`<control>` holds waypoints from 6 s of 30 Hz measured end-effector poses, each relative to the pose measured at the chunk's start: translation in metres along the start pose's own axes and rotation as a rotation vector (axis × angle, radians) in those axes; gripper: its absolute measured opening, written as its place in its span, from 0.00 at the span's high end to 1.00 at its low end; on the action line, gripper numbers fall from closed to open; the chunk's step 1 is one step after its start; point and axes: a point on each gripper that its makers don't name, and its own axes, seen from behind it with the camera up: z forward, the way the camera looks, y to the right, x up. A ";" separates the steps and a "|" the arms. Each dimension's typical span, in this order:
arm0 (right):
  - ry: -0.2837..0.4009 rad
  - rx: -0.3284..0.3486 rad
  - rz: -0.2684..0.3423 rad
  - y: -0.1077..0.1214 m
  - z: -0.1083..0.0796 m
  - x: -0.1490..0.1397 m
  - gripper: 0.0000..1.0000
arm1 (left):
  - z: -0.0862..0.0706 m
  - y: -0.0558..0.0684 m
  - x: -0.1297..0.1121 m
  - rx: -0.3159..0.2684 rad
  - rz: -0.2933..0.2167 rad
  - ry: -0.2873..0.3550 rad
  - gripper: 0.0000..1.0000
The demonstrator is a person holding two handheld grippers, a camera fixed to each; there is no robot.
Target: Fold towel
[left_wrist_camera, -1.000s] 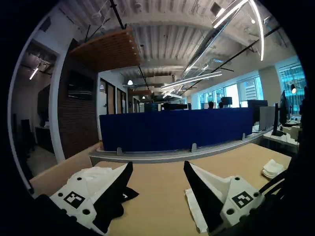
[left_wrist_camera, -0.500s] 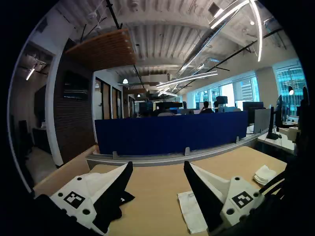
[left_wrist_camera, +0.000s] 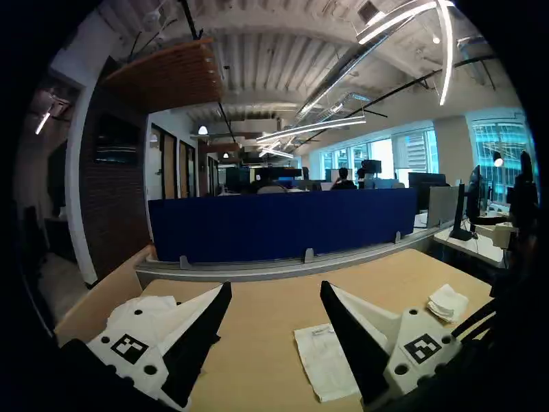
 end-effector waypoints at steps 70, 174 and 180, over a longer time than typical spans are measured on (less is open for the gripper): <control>-0.720 0.360 -0.186 -0.065 -0.008 -0.314 0.00 | 0.014 0.077 -0.291 -0.375 0.156 -0.642 0.04; -0.763 0.423 -0.162 -0.075 -0.016 -0.308 0.88 | 0.005 0.103 -0.300 -0.405 0.065 -0.784 0.92; -0.731 0.431 -0.159 -0.077 -0.020 -0.281 0.88 | 0.003 0.100 -0.273 -0.395 0.037 -0.750 0.93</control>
